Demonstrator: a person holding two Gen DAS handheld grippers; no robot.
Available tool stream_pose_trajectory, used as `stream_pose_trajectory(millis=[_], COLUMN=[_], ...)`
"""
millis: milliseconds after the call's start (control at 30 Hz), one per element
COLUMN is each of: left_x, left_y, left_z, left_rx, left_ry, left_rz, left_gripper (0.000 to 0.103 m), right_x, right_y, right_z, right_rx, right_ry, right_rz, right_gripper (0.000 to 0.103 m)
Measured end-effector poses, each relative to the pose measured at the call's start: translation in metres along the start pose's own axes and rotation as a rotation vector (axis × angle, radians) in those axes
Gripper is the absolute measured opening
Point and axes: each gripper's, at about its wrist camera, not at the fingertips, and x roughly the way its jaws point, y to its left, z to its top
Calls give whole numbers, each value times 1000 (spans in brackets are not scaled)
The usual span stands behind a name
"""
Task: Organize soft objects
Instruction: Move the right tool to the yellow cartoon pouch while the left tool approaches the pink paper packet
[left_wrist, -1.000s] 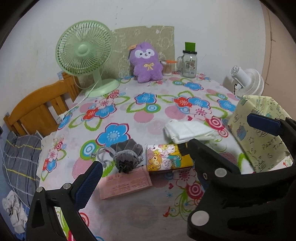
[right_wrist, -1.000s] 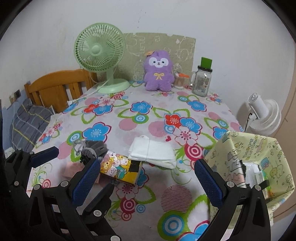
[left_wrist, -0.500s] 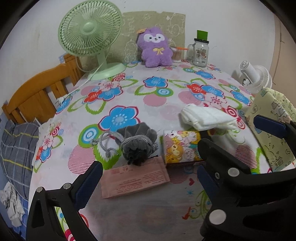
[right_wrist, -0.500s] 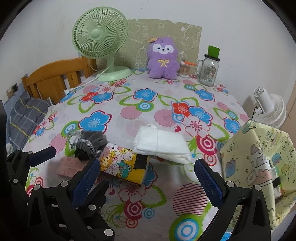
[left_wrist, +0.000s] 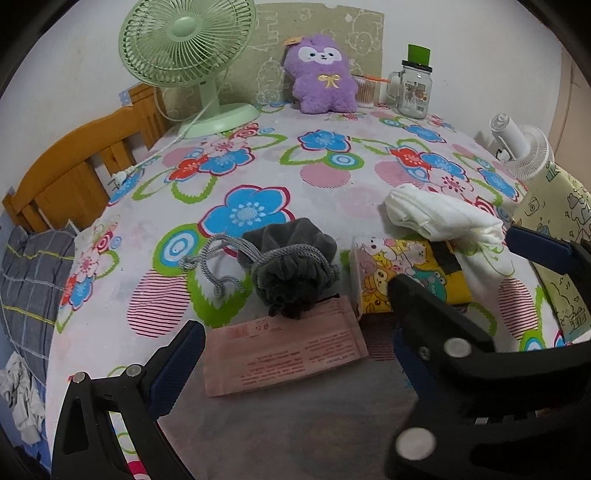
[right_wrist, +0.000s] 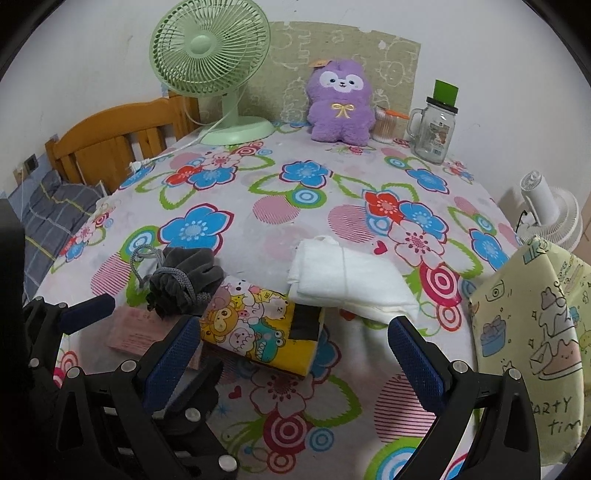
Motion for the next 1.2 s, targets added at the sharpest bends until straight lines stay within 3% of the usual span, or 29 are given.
stream_pose_trajectory(millis=[367,733,967,1200], left_x=[8,12,12,11], left_y=[6,4,2,1], left_z=[-2,1,2,1], left_rx=[0,62,88,99], left_ry=[21,12,1,-5], left_rz=[-18,-22,-32,-40], left_gripper=[103,103,103,103], right_x=[17,31,37,35], right_y=[8,8,7,8], right_z=[2,3,2,1], right_rx=[-1,38,57,46], right_ry=[18,58,98,103], right_rz=[19,37,73,66], right_gripper=[102,102,87,84])
